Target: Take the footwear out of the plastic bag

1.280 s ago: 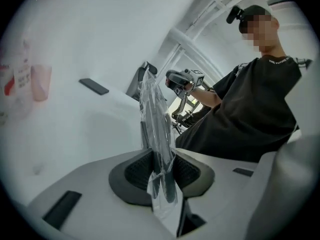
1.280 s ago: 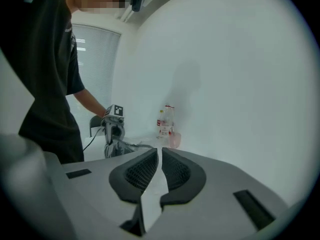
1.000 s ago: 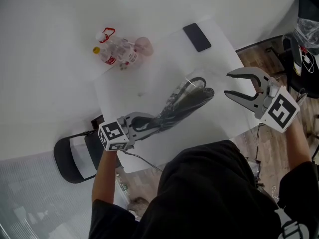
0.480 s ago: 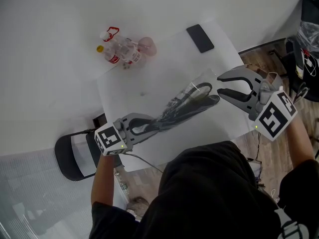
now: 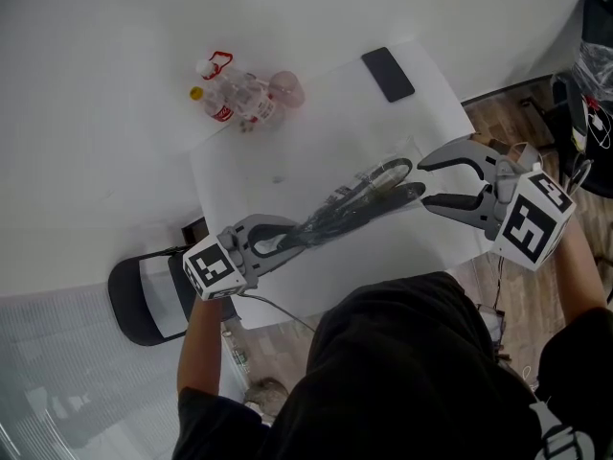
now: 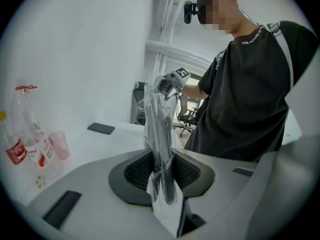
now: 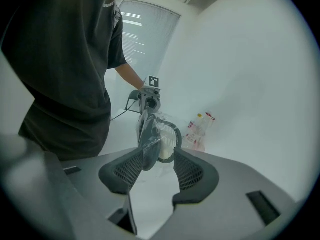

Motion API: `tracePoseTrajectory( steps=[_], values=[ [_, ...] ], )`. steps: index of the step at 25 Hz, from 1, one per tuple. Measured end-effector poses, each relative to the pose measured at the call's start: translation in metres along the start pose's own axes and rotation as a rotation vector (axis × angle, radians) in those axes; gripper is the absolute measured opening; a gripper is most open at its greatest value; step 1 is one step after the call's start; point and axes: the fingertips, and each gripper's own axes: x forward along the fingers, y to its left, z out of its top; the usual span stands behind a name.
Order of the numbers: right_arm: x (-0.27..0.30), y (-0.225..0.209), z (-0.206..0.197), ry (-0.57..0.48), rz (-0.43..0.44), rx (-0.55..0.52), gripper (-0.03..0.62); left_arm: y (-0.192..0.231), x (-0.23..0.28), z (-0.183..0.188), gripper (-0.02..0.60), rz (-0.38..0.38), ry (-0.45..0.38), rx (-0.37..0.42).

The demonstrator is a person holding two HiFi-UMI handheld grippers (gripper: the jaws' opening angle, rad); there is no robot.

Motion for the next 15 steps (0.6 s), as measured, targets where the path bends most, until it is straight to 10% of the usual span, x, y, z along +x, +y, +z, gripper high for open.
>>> tracePoseTrajectory(
  steps=[15],
  values=[
    [0.015, 0.008, -0.012, 0.105, 0.160, -0.067, 0.201, -0.010, -0.001, 0.008, 0.115, -0.009, 0.056, 0.139]
  ],
)
